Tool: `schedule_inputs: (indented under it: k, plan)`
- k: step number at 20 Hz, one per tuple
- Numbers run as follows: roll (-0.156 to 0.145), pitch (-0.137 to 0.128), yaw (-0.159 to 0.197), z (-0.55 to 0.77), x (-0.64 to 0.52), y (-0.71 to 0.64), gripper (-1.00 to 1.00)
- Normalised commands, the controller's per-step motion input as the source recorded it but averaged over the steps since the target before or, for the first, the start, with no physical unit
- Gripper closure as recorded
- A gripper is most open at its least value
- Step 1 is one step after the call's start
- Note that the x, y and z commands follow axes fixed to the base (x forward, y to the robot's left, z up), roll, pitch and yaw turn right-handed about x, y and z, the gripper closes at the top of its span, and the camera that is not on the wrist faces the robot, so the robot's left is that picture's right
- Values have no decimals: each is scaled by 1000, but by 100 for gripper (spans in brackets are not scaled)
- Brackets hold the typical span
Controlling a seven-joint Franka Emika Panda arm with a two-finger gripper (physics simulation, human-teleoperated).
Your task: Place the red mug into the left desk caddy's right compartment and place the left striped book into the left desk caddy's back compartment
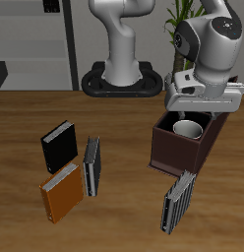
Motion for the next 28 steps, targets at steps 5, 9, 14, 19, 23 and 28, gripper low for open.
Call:
schedule_inputs:
  k: [5,9,14,19,23,28]
  plan:
    - [2,-27,32,163,-40,-195,-100]
    - [0,-23,56,156,-21,-242,-100]
    - [-5,-38,40,275,25,-408,-100]
    - [46,-20,53,122,93,-209,-100]
    - [-1,-52,46,279,162,-275,-100]
    - [-9,-11,33,277,367,-182,-100]
